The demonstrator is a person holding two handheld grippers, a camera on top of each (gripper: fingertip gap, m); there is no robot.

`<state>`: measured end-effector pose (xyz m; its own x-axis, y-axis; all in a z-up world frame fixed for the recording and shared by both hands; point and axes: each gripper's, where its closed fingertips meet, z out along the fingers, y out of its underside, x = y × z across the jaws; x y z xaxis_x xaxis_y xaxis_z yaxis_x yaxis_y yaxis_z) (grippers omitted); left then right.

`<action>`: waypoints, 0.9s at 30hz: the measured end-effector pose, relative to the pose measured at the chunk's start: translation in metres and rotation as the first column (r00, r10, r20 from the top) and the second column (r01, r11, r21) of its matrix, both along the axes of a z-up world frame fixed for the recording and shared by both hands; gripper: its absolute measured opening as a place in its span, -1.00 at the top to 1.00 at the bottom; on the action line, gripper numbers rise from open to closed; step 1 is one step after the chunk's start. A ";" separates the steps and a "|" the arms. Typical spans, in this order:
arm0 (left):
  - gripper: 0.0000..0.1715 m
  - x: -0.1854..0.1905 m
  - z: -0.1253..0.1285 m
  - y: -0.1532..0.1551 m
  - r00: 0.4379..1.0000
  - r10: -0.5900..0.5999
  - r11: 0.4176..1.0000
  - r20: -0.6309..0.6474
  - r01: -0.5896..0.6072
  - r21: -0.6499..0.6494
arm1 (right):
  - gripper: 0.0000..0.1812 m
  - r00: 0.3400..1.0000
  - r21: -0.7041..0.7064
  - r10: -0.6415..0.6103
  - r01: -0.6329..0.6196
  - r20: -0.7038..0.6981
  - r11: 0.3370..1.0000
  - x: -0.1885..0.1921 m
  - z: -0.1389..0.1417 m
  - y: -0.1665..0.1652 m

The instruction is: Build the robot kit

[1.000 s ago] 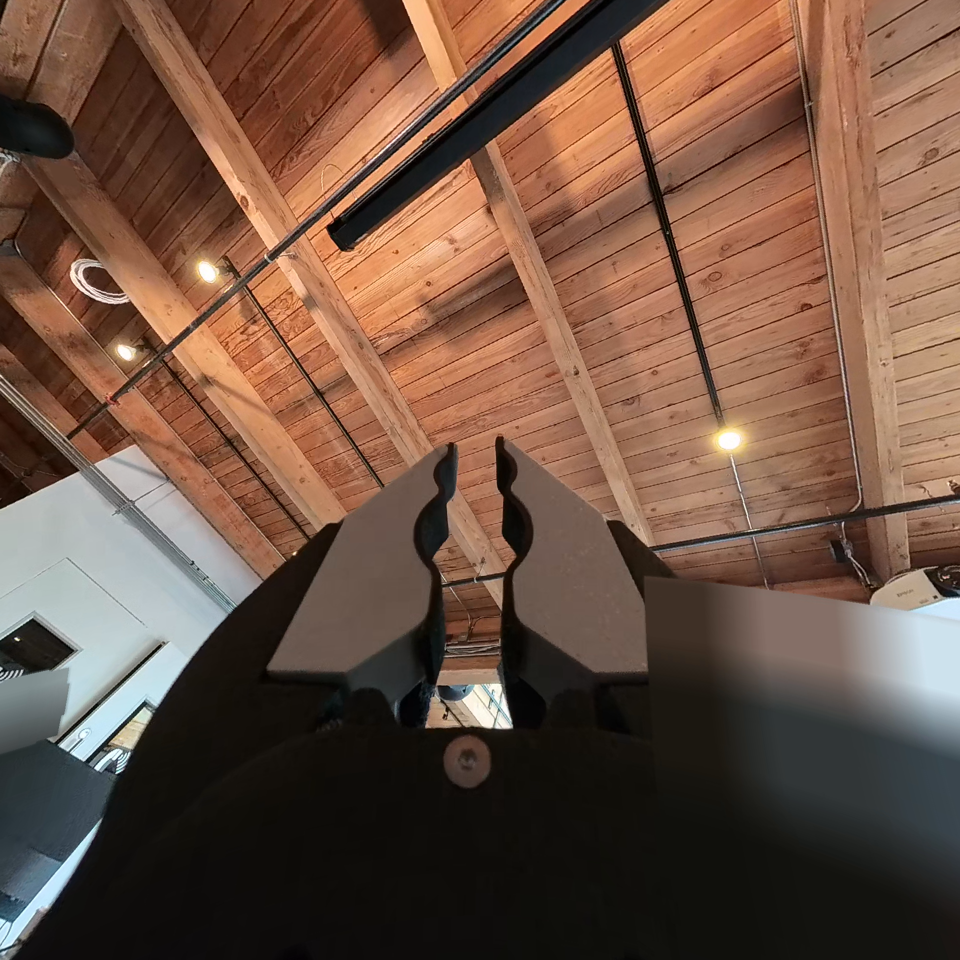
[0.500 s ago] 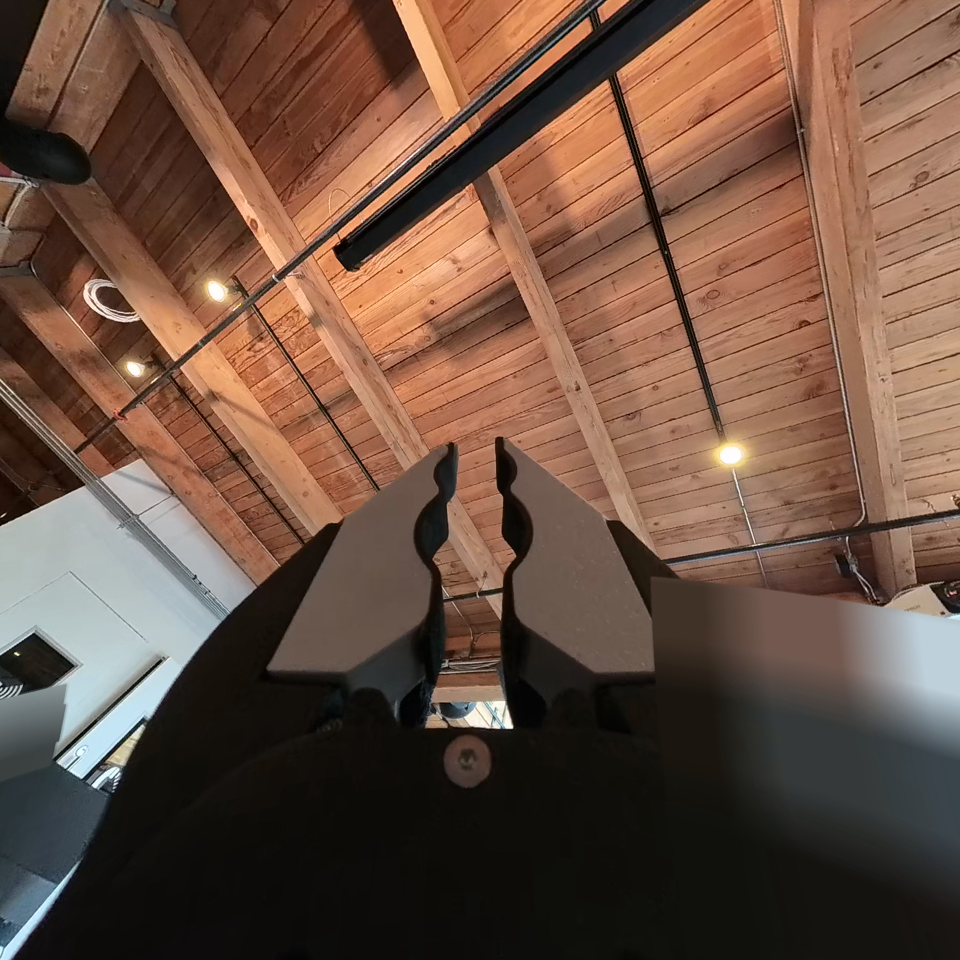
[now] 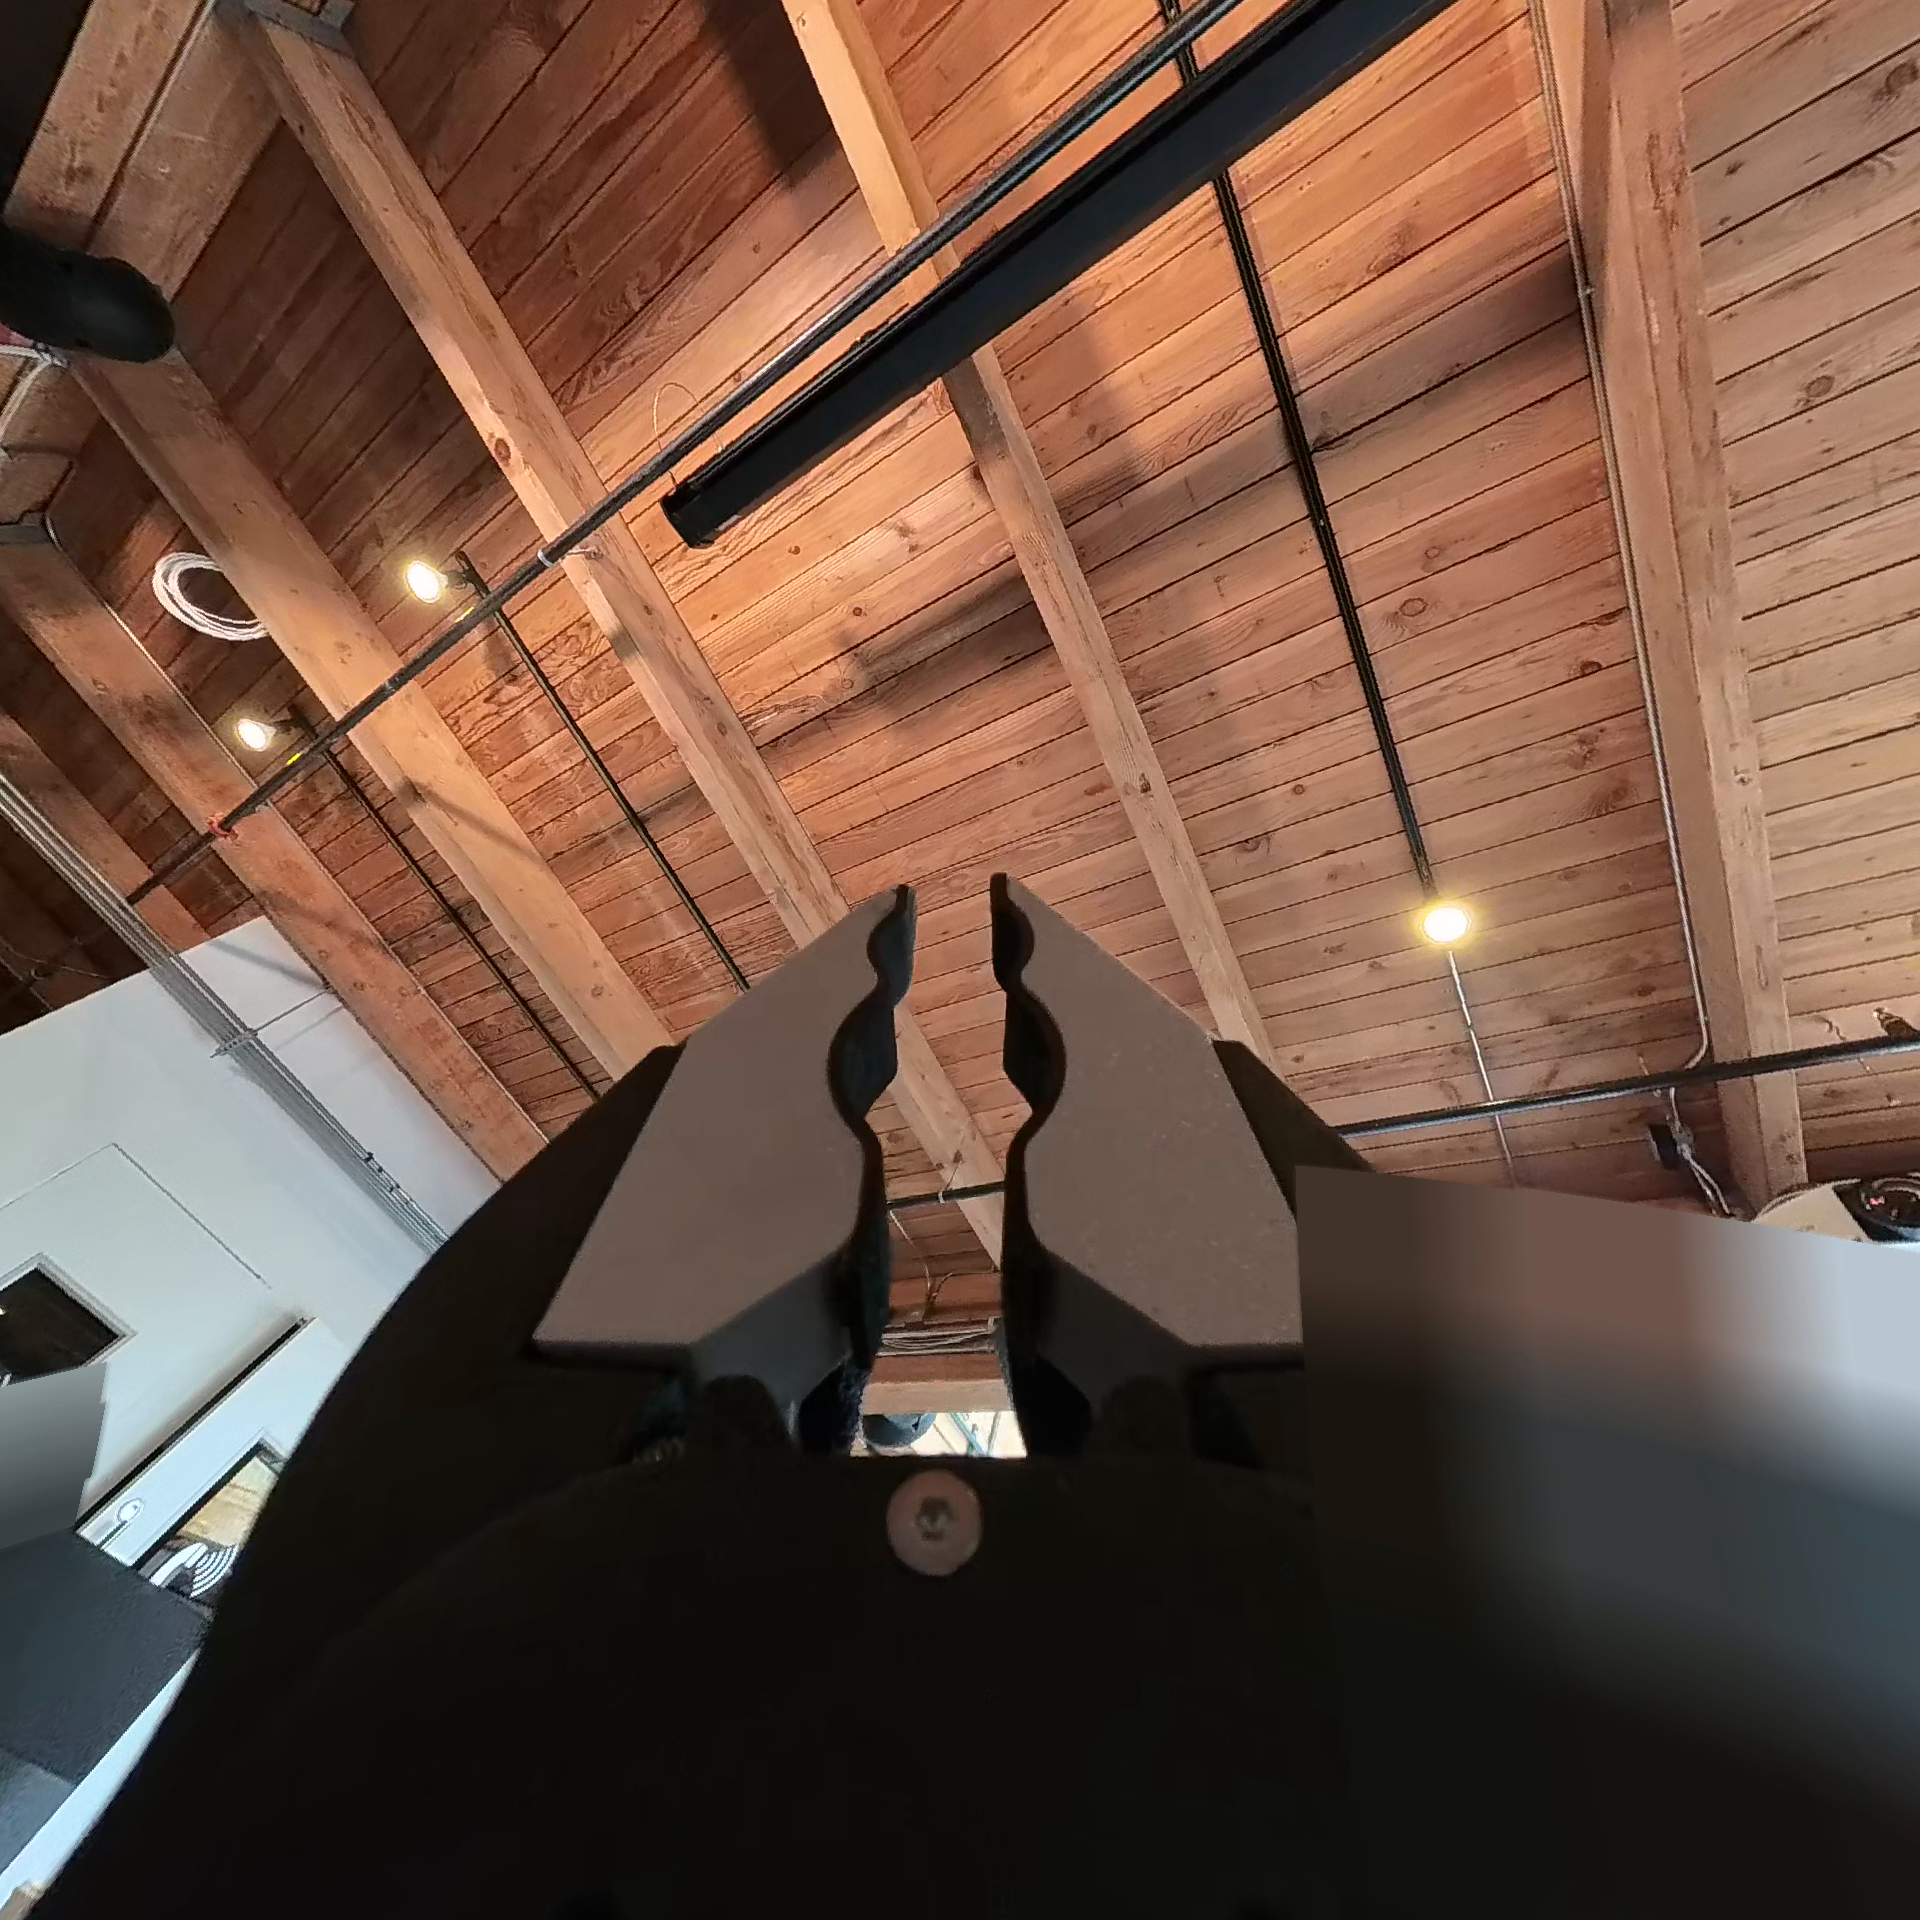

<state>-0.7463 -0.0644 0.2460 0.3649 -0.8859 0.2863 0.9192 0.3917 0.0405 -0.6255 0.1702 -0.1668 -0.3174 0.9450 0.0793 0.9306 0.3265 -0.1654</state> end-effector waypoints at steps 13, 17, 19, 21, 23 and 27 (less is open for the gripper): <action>0.86 0.002 0.001 -0.003 0.999 0.033 0.999 -0.008 -0.033 -0.004 | 0.90 0.998 0.065 0.060 -0.058 -0.033 0.996 -0.003 0.002 0.018; 0.86 0.004 0.002 -0.003 0.999 0.035 0.999 -0.014 -0.035 -0.005 | 0.91 0.999 0.115 0.023 -0.018 -0.037 0.993 0.001 0.008 0.034; 0.86 0.004 0.002 -0.003 0.999 0.037 0.999 -0.013 -0.037 -0.006 | 0.91 0.998 0.114 -0.015 0.021 -0.055 0.993 0.002 0.015 0.041; 0.86 0.004 0.002 -0.002 0.999 0.036 0.999 -0.013 -0.036 -0.007 | 0.92 0.997 0.147 -0.058 0.065 -0.053 0.987 0.006 0.021 0.054; 0.86 0.005 0.002 -0.002 0.999 0.034 0.999 -0.016 -0.034 -0.007 | 0.90 0.994 0.134 -0.100 0.104 -0.038 0.986 0.012 0.023 0.060; 0.86 0.005 0.002 -0.002 0.999 0.033 0.999 -0.014 -0.033 -0.006 | 0.65 0.994 0.052 -0.097 0.100 -0.059 0.994 0.015 0.030 0.049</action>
<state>-0.7416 -0.0663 0.2480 0.3982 -0.8713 0.2869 0.9060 0.4224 0.0252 -0.6104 0.2194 -0.1368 -0.2167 0.9652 0.1467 0.9485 0.2437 -0.2025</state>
